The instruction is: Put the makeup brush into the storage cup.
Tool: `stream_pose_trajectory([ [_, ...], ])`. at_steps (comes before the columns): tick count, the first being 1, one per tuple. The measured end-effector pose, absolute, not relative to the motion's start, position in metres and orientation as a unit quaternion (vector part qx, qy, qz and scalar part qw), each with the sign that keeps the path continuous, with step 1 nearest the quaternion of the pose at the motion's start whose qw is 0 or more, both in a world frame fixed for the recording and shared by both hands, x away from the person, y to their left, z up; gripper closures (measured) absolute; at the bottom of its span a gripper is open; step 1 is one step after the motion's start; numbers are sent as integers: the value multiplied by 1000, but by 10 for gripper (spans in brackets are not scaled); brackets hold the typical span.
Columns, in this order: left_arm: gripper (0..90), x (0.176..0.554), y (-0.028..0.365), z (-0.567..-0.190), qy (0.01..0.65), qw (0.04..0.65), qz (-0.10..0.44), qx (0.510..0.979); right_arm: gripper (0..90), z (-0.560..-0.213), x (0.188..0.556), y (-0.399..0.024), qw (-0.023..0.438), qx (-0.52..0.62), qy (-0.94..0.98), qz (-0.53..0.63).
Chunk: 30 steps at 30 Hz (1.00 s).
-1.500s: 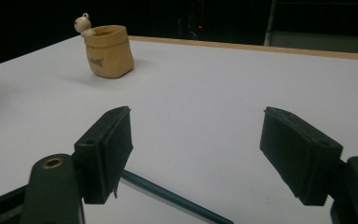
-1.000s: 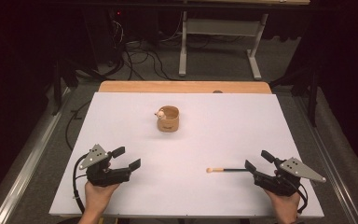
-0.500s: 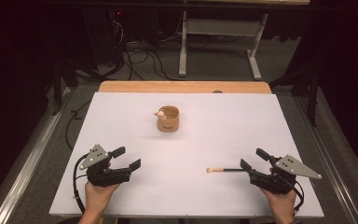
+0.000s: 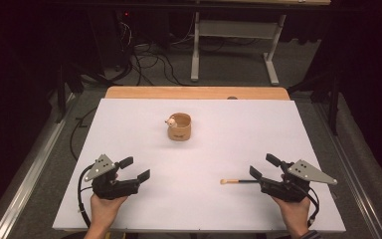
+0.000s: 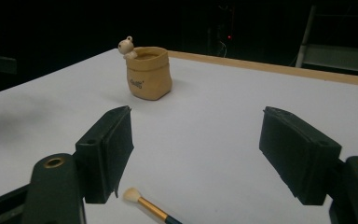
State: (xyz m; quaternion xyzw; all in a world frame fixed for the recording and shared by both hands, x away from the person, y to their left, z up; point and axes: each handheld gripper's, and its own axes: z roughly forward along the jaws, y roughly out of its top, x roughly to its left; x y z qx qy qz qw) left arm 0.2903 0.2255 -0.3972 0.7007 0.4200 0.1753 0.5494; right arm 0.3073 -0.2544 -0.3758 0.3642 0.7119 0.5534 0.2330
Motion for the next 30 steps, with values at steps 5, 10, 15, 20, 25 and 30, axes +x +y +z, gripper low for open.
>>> stream_pose_trajectory([
  [5,201,290,225,-397,420,550,175,701,280,-369,312,-242,228,352,717,557],
  [10,201,290,225,-397,420,550,175,700,281,-366,317,-233,225,342,726,553],
  [15,201,290,225,-397,419,549,174,702,281,-365,320,-226,223,336,730,551],
  [20,202,290,225,-397,419,549,174,702,280,-364,325,-219,220,332,736,548],
  [25,202,290,225,-397,419,550,174,702,280,-363,327,-215,217,330,740,544],
  [30,202,290,225,-397,418,549,174,703,280,-361,330,-212,210,338,742,540],
])
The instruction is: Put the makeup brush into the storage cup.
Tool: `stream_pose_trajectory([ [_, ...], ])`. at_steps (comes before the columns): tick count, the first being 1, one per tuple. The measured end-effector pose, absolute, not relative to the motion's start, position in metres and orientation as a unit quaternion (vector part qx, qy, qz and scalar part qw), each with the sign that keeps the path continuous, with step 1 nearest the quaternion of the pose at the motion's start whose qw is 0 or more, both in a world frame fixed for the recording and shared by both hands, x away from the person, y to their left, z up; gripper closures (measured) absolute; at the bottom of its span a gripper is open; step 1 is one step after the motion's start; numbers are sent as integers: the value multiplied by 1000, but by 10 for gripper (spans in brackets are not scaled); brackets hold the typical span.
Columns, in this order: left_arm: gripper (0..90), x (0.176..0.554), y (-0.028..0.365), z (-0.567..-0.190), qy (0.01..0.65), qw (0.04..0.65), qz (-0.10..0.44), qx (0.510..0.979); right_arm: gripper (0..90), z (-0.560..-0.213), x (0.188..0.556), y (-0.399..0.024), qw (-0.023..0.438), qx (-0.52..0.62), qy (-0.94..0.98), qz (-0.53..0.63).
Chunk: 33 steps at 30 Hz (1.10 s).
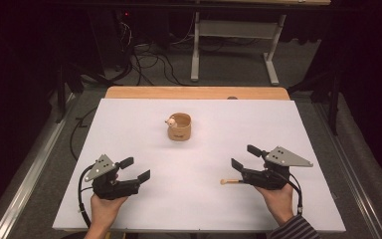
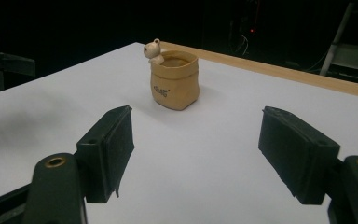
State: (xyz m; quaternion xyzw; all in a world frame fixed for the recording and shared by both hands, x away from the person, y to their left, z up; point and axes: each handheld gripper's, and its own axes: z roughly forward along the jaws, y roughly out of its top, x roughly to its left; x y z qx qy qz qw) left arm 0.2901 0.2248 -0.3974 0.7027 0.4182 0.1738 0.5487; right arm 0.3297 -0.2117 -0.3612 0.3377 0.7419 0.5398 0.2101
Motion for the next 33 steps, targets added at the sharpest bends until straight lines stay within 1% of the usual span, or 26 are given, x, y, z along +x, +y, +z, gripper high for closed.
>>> stream_pose_trajectory([
  [8,202,290,225,-397,418,549,173,703,280,-358,333,-209,200,341,755,523],
  [14,202,290,224,-398,418,548,172,703,275,-354,336,-207,192,340,780,488],
  [24,202,291,224,-398,418,548,171,704,276,-348,339,-207,191,334,806,451],
  [33,202,291,224,-398,419,548,171,704,279,-346,341,-209,189,329,813,441],
])
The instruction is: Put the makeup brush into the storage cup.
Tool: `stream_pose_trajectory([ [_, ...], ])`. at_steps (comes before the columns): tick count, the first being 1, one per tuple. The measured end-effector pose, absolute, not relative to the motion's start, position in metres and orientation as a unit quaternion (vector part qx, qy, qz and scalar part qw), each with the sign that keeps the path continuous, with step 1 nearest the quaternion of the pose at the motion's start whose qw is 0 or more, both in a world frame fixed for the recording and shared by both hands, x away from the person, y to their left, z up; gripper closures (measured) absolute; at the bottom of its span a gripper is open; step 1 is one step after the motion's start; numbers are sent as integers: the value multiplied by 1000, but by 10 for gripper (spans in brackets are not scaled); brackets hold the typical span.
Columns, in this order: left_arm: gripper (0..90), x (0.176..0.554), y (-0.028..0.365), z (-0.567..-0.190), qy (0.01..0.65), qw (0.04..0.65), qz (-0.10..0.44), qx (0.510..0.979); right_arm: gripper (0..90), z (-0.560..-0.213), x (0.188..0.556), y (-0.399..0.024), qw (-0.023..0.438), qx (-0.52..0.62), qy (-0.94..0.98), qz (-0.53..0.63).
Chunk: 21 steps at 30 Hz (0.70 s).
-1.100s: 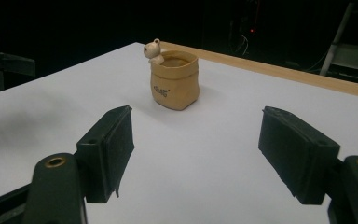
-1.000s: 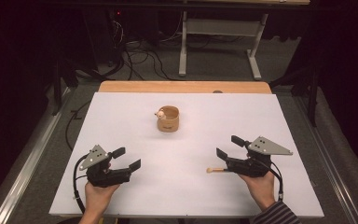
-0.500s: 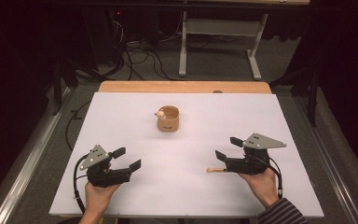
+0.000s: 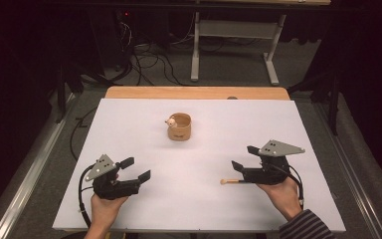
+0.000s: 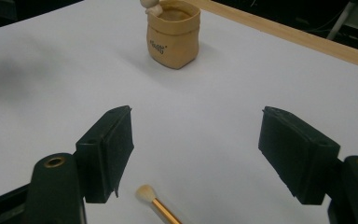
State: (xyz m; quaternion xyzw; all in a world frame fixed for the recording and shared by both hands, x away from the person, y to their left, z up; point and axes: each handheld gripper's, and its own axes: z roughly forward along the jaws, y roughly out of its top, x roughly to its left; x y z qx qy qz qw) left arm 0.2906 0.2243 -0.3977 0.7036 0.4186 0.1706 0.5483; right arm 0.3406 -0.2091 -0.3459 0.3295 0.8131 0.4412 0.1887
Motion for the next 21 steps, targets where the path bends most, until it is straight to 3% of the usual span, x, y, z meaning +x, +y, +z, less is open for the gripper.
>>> stream_pose_trajectory([
  [21,203,291,224,-398,418,547,171,704,284,-343,341,-212,188,325,833,407],
])
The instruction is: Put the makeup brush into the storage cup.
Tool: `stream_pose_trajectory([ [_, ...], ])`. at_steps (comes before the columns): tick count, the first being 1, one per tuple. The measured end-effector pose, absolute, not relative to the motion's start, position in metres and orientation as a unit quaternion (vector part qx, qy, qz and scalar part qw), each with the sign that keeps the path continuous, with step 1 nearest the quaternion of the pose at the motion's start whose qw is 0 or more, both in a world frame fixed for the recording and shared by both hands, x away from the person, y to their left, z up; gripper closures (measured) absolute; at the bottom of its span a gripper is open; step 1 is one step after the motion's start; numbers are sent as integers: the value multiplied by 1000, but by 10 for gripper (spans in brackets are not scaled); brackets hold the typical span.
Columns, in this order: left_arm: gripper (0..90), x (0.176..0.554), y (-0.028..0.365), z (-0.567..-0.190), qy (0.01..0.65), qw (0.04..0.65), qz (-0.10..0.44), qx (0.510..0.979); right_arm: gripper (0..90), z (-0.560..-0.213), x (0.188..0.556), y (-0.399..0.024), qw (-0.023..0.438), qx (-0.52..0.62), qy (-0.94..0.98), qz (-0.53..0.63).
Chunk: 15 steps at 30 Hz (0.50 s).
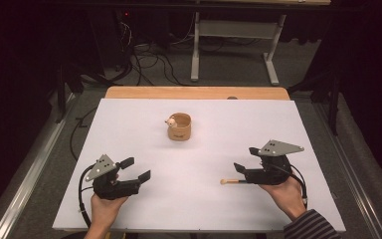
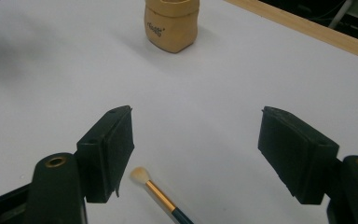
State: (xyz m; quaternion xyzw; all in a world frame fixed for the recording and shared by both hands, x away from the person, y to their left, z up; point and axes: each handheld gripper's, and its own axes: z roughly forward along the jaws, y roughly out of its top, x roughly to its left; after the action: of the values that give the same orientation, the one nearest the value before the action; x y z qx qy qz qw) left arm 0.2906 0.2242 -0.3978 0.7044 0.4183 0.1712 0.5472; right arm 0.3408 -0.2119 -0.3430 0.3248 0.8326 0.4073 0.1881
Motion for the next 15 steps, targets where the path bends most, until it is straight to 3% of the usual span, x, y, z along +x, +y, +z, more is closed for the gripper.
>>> stream_pose_trajectory([
  [15,203,290,224,-398,419,547,171,705,292,-339,344,-209,190,311,857,365],
])
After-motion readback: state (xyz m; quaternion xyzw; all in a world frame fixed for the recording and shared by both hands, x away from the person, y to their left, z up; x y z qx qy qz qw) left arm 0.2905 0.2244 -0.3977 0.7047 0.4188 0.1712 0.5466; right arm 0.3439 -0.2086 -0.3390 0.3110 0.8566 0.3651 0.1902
